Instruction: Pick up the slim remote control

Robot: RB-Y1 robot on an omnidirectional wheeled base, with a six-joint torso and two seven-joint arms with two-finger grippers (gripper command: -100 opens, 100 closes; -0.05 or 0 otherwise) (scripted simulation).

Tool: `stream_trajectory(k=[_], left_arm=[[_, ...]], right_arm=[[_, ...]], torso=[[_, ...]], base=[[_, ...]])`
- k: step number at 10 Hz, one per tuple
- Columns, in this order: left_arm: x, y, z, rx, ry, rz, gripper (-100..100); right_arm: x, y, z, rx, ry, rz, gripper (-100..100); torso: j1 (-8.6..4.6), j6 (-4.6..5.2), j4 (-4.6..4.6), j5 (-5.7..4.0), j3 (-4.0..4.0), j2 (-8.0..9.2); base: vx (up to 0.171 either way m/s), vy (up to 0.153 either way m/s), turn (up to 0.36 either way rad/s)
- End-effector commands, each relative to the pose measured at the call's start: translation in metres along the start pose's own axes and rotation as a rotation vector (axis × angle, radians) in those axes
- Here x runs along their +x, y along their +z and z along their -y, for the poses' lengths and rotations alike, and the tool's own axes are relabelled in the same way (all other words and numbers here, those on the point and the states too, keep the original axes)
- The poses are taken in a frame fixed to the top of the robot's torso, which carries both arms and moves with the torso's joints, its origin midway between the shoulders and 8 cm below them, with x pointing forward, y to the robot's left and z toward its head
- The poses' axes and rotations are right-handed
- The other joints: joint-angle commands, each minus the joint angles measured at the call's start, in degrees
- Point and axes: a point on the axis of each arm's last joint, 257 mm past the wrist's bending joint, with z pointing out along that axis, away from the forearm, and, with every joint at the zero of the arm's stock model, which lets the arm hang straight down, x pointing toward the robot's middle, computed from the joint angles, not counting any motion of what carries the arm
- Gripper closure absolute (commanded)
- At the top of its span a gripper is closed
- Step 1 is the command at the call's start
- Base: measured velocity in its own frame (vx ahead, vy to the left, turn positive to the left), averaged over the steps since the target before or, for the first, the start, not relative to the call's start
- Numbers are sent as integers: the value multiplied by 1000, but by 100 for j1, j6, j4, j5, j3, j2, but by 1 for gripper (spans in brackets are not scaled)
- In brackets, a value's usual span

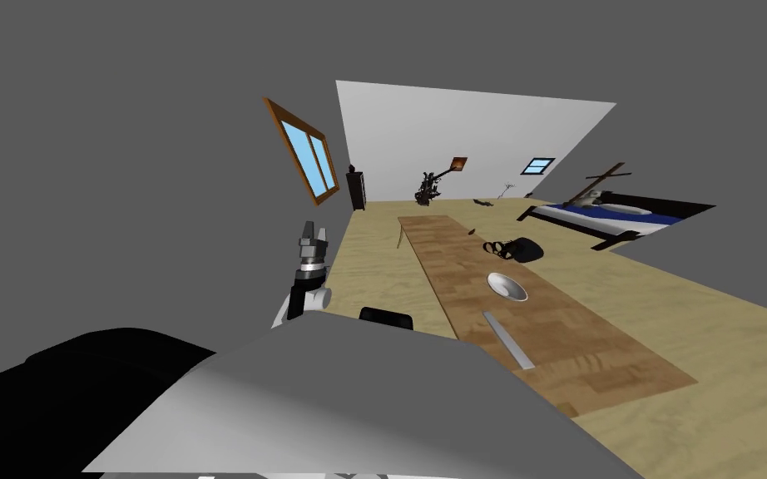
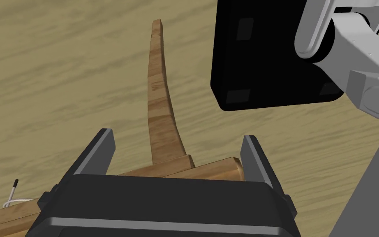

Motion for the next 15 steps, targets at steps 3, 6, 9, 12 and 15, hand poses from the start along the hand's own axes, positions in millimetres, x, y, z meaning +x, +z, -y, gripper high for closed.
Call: stream_trajectory(k=[3, 6, 9, 12, 15], left_arm=[[0, 0, 0, 0, 0, 0, 0], [0, 0, 0, 0, 0, 0, 0], [0, 0, 0, 0, 0, 0, 0], [0, 0, 0, 0, 0, 0, 0], [0, 0, 0, 0, 0, 0, 0]], right_arm=[[20, -35, 53, 110, -70, -84, -100], [21, -47, 70, 143, -100, -108, -100], [20, -55, 82, 168, -129, -125, -100], [17, -61, 92, 187, -154, -136, -100], [8, -65, 101, 204, -195, -143, -100]], torso=[[-1, 1, -1, 0, -1, -1], [-7, 2, 5, -3, 14, 26], [-2, 3, 6, -2, 18, 32], [-5, 0, -5, -1, -13, -22], [-7, -2, 4, -2, 7, 7]], base=[[167, -3, 36], [120, -14, 23], [108, -13, 22], [191, -9, 35], [136, -16, 43]])
